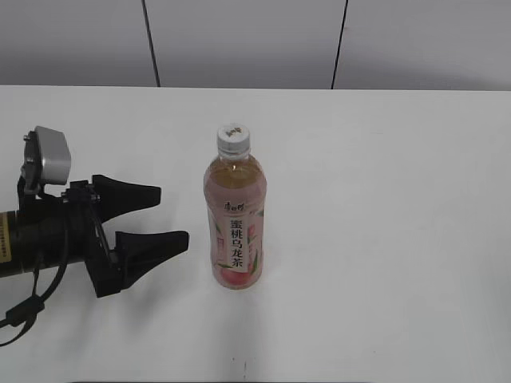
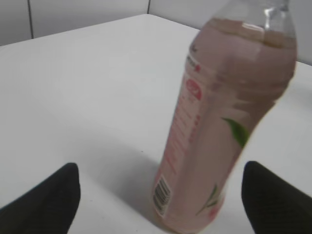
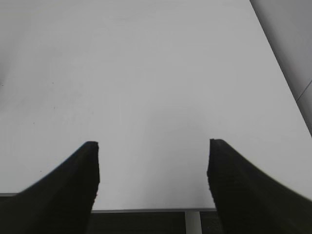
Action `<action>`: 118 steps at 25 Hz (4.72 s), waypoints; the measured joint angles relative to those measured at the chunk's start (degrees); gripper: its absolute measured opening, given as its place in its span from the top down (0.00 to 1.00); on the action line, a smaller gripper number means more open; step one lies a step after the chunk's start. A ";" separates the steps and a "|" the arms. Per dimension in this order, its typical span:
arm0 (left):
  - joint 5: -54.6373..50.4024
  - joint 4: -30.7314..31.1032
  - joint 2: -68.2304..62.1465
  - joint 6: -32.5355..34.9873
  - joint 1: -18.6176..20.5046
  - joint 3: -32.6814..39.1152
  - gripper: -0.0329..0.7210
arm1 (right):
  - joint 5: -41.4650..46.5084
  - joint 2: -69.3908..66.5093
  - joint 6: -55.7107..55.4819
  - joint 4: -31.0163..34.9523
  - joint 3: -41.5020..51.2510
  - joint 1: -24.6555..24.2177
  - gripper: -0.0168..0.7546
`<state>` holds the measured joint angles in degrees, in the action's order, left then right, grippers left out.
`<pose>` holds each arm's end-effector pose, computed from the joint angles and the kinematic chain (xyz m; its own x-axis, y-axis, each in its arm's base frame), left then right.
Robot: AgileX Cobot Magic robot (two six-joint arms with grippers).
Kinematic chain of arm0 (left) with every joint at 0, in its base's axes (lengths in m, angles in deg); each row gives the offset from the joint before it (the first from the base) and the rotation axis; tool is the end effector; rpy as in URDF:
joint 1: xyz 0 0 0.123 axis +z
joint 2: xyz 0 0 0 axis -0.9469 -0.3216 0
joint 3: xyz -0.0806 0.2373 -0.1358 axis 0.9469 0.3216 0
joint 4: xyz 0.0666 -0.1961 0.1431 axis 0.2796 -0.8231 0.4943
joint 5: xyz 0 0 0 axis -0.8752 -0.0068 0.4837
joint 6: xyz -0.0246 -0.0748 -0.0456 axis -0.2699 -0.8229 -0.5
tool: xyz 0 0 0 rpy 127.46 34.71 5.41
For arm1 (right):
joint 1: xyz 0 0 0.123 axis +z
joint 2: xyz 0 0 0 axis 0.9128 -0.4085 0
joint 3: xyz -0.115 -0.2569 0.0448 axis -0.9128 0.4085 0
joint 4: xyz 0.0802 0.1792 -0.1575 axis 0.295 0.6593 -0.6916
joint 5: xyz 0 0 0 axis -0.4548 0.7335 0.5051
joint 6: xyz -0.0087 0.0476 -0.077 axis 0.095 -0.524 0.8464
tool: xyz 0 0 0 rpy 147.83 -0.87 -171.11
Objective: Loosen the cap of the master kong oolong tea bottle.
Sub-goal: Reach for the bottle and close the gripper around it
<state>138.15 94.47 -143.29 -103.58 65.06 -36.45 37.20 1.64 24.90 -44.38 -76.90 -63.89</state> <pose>0.2351 -0.0999 0.1192 -0.2541 0.1479 -0.9558 0.8639 0.4790 -0.1556 -0.0089 -0.0003 0.2782 -0.4628 -0.0999 -0.8808 -0.0739 0.9945 -0.0740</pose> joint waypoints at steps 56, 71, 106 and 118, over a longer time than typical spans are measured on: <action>0.38 -13.29 -6.47 0.55 -19.35 -12.07 0.37 | 0.00 0.00 0.00 0.00 0.00 0.00 0.30; 0.38 -13.18 -6.47 0.59 -19.35 -12.07 0.37 | 0.00 0.00 0.00 0.00 0.00 0.00 0.30; 0.50 -13.16 -6.47 0.59 -19.35 -12.07 0.37 | -6.24 -54.77 10.87 4.40 -26.10 6.96 0.30; 0.60 -13.16 -6.47 0.59 -19.35 -12.07 0.37 | 4.47 -81.67 11.19 4.49 -53.55 17.34 0.30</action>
<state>138.76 81.32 -149.76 -102.99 45.71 -48.52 41.67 -80.03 36.09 -39.89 -130.45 -46.55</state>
